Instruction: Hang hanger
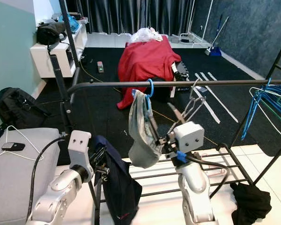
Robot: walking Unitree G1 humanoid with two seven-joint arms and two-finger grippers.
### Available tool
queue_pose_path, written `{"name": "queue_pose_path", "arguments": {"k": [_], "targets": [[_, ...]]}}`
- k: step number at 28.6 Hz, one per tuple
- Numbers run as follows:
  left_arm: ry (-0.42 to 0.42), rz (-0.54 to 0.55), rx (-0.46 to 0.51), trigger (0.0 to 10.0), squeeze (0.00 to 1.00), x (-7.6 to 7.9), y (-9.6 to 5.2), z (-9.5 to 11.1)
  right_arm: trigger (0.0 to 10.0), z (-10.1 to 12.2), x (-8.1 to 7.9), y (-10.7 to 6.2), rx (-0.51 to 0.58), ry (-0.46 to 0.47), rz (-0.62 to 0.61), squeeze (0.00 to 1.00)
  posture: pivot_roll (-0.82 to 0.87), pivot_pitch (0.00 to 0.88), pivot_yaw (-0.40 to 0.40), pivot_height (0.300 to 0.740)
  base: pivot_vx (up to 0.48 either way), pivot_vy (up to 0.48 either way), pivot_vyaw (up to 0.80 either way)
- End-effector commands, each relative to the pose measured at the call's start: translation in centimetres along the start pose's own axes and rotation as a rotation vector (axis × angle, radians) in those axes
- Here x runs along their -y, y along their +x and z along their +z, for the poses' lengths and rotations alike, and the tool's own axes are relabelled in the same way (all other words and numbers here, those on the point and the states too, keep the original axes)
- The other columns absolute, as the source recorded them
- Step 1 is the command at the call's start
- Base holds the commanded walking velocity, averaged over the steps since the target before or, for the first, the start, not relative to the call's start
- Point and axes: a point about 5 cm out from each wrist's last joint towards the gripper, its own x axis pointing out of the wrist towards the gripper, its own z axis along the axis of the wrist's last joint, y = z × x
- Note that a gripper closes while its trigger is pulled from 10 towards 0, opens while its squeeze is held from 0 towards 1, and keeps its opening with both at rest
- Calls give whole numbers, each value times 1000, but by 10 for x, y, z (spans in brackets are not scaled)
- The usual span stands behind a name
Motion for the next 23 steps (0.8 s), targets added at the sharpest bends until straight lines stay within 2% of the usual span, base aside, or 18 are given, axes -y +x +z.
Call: {"name": "queue_pose_path", "arguments": {"k": [1,6,7,10,13,14,15,16,19,20,21,23], "targets": [[14,-3,39,10000,0,-4,-2,7,10000,-14,10,-3,-97,6,-67,0,-76,5,-51,740,0,0,0],[33,-27,52,10000,0,-3,-2,9,10000,-17,17,0,-118,31,-71,0,-75,2,-44,740,0,0,0],[54,-56,74,10000,0,-1,-2,13,10000,-18,25,4,-131,50,-106,1000,-74,3,-43,740,0,0,0],[76,-81,96,10000,0,1,-3,17,10000,-18,33,8,-139,67,-135,1000,-68,4,-43,740,0,0,0],[122,-107,116,10000,0,1,-4,22,10000,-24,46,21,-211,131,-165,1000,-60,11,-39,740,0,0,0],[141,-111,116,10000,0,1,-4,23,10000,-27,50,29,-254,147,-153,627,-58,21,-38,740,0,0,0],[141,-111,116,10000,0,1,-4,23,10000,-27,50,29,-254,147,-153,627,-58,21,-38,740,0,0,0],[152,-113,115,10000,0,0,-5,24,10000,-30,56,37,-295,142,-152,0,-55,30,-36,740,0,0,0],[152,-113,115,10000,0,0,-5,24,10000,-30,56,37,-295,142,-152,0,-55,30,-36,740,0,0,0],[162,-115,112,10000,0,-1,-6,24,10000,-33,62,44,-336,125,-155,0,-49,56,-31,740,0,0,0],[162,-115,112,10000,0,-1,-6,24,10000,-33,62,44,-336,125,-155,0,-49,56,-31,740,0,0,0],[185,-128,101,10000,0,-3,-10,25,10000,-40,78,57,-423,78,-184,0,-38,88,-21,740,0,0,0]]}}
